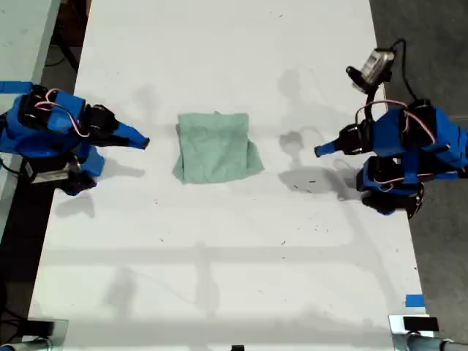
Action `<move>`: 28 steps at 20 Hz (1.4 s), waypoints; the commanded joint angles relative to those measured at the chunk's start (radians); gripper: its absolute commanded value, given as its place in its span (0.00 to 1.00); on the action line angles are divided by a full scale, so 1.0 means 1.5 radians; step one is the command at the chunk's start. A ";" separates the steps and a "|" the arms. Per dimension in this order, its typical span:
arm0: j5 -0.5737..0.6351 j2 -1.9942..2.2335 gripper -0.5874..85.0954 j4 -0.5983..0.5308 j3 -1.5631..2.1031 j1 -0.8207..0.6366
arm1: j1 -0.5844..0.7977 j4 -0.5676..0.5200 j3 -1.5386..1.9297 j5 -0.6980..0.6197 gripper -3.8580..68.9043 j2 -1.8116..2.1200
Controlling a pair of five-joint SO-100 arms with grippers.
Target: Fold t shirt
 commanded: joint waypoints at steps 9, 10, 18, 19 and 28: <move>-0.058 0.268 0.00 -0.050 0.461 -0.010 | -0.093 -0.115 0.629 0.020 0.06 0.389; -0.062 0.284 0.02 -0.044 0.462 -0.013 | -0.089 -0.115 0.629 0.015 0.07 0.389; -0.055 0.326 0.18 -0.052 0.462 0.116 | -0.122 -0.116 0.629 -0.184 0.13 0.389; -0.055 0.326 0.18 -0.052 0.462 0.127 | -0.121 -0.116 0.629 -0.247 0.13 0.389; -0.055 0.326 0.18 -0.052 0.462 0.146 | -0.121 -0.116 0.629 -0.246 0.12 0.389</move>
